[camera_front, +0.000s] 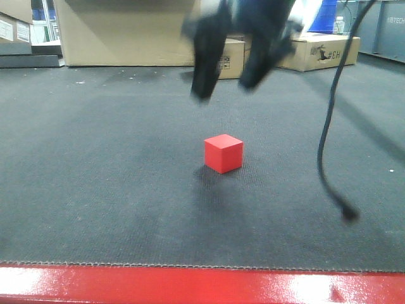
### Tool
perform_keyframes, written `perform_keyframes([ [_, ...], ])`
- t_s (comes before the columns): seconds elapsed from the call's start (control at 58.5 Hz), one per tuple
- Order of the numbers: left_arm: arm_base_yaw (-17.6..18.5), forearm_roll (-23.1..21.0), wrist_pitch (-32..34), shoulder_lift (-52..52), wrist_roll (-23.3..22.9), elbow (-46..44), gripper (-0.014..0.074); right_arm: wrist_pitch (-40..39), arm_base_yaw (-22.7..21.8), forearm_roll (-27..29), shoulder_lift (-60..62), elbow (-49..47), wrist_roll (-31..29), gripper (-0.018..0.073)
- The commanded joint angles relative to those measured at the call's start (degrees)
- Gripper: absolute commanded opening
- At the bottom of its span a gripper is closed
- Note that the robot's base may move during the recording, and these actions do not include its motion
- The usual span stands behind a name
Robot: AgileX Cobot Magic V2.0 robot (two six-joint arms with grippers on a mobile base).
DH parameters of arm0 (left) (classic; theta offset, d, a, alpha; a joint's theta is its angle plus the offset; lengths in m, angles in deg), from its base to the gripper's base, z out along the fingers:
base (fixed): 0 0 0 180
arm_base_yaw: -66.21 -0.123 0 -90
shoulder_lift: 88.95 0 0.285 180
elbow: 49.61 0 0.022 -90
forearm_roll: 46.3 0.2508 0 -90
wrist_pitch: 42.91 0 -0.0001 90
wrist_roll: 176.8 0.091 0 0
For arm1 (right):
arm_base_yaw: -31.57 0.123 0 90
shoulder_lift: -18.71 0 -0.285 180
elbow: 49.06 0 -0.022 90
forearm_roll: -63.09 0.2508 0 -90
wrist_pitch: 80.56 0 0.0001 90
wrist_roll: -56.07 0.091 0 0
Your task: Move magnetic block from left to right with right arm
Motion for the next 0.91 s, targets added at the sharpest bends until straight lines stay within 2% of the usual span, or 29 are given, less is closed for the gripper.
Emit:
perform_keyframes([
  [0.0, 0.47, -0.27, 5.19, 0.57, -0.34, 0.62, -0.0126, -3.68, -0.34, 0.51, 9.35, 1.75, 0.11, 0.0379],
  [0.102, 0.47, -0.27, 5.19, 0.57, -0.34, 0.62, -0.0126, -7.09, -0.34, 0.51, 17.76, 7.9, 0.11, 0.019],
  [0.222, 0.47, -0.27, 5.19, 0.57, -0.34, 0.62, -0.0126, -13.11, -0.34, 0.51, 26.73, 16.85, 0.11, 0.0053],
  [0.444, 0.47, -0.27, 5.19, 0.57, -0.34, 0.62, -0.0126, -26.88, -0.34, 0.51, 44.9, 35.33, 0.11, 0.0057],
  [0.547, 0.47, -0.27, 5.19, 0.57, -0.34, 0.62, -0.0126, -30.61, -0.34, 0.51, 51.95, 42.14, 0.11, 0.0057],
  [0.734, 0.47, -0.27, 5.19, 0.57, -0.34, 0.62, -0.0126, -32.31, -0.34, 0.51, 62.19, 49.61, 0.11, 0.0057],
  [0.888, 0.47, -0.27, 5.19, 0.57, -0.34, 0.62, -0.0126, -31.84, -0.34, 0.51, 65.07, 50.8, 0.11, 0.0057],
])
